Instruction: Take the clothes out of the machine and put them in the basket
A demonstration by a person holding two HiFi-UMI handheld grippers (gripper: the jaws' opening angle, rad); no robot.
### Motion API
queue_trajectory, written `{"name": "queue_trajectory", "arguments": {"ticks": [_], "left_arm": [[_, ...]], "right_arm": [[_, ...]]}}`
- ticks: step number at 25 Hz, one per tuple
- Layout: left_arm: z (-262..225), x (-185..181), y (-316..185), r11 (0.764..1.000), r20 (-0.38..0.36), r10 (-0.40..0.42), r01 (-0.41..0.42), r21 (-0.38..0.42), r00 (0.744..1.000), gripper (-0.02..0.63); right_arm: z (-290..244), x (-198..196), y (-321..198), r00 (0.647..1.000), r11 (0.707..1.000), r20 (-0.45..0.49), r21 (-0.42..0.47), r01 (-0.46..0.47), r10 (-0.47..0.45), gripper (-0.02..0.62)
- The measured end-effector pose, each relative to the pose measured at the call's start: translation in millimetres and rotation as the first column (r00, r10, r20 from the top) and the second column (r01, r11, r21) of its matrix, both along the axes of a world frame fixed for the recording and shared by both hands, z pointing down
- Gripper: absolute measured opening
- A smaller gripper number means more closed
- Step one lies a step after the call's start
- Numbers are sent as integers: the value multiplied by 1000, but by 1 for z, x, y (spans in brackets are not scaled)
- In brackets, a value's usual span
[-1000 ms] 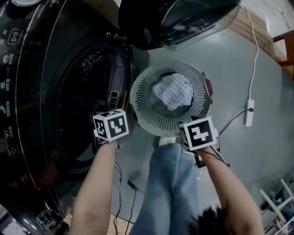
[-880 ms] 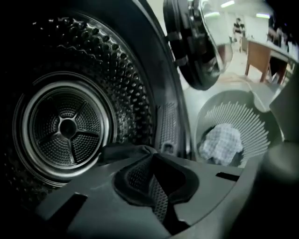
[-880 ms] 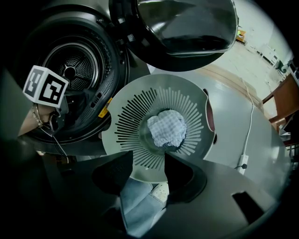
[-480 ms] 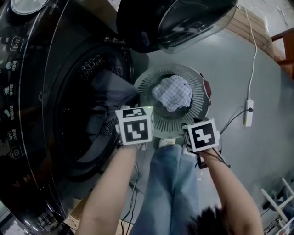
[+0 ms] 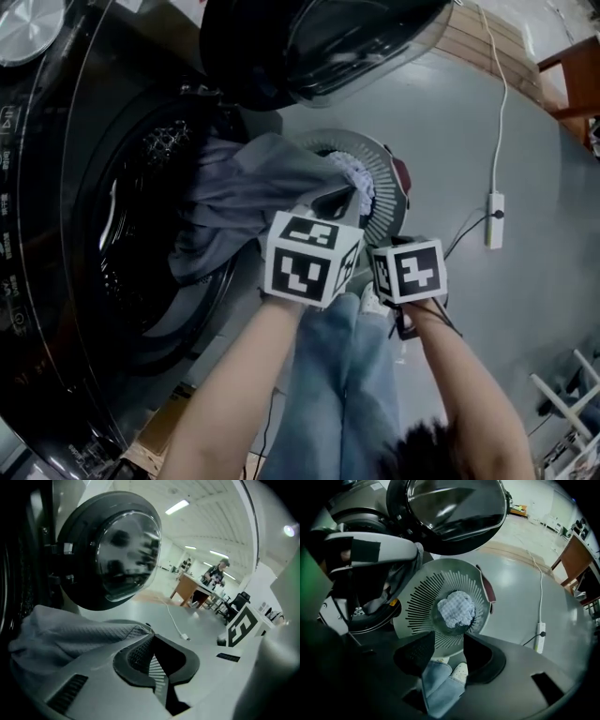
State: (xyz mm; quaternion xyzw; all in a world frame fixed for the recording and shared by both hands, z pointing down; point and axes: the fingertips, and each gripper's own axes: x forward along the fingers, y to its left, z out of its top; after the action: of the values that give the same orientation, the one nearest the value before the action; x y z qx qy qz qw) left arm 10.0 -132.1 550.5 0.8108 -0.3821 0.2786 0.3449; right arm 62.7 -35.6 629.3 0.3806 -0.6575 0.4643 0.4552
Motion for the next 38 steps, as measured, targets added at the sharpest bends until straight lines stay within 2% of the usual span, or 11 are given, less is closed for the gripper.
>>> {"name": "queue_trajectory", "arguments": {"ticks": [5,6,7,8,9,14,19,22,28,34,38], "left_arm": [[17,-13,5,999,147,-26,29,-18,989,5],[20,-17,6,999,169,-36,39,-16,985,30],[24,-21,6,998,184,-51,55,-18,982,197],[27,-25,6,997,198,-68,74,-26,978,417],[30,-31,6,995,217,-81,91,-35,973,446],[40,-70,9,990,364,-133,143,1,922,459],[43,-141,12,963,501,-255,264,55,827,459],[44,-185,17,943,552,-304,326,60,776,459],[51,-263,33,914,658,-331,403,46,676,459],[72,-280,37,924,689,-262,382,-24,676,462],[76,-277,37,914,684,-257,401,-57,683,458]], "right_arm": [[-4,10,-8,1000,1000,-9,19,-5,5,190],[-4,11,-9,1000,1000,-9,22,-7,7,190],[-4,11,-11,1000,1000,-8,25,-9,9,189],[-5,10,-12,1000,1000,-7,28,-9,9,189],[-5,9,-12,1000,1000,-5,30,-7,7,187],[-5,1,-8,1000,999,-2,28,20,-20,187],[-5,-8,-11,999,999,5,39,37,-37,187],[-6,-14,-12,999,998,12,38,40,-40,187],[-6,-22,-11,998,998,15,35,58,-59,186],[-5,-22,-8,997,996,4,33,80,-80,184],[-6,-21,-6,994,993,-9,34,110,-110,184]]}}
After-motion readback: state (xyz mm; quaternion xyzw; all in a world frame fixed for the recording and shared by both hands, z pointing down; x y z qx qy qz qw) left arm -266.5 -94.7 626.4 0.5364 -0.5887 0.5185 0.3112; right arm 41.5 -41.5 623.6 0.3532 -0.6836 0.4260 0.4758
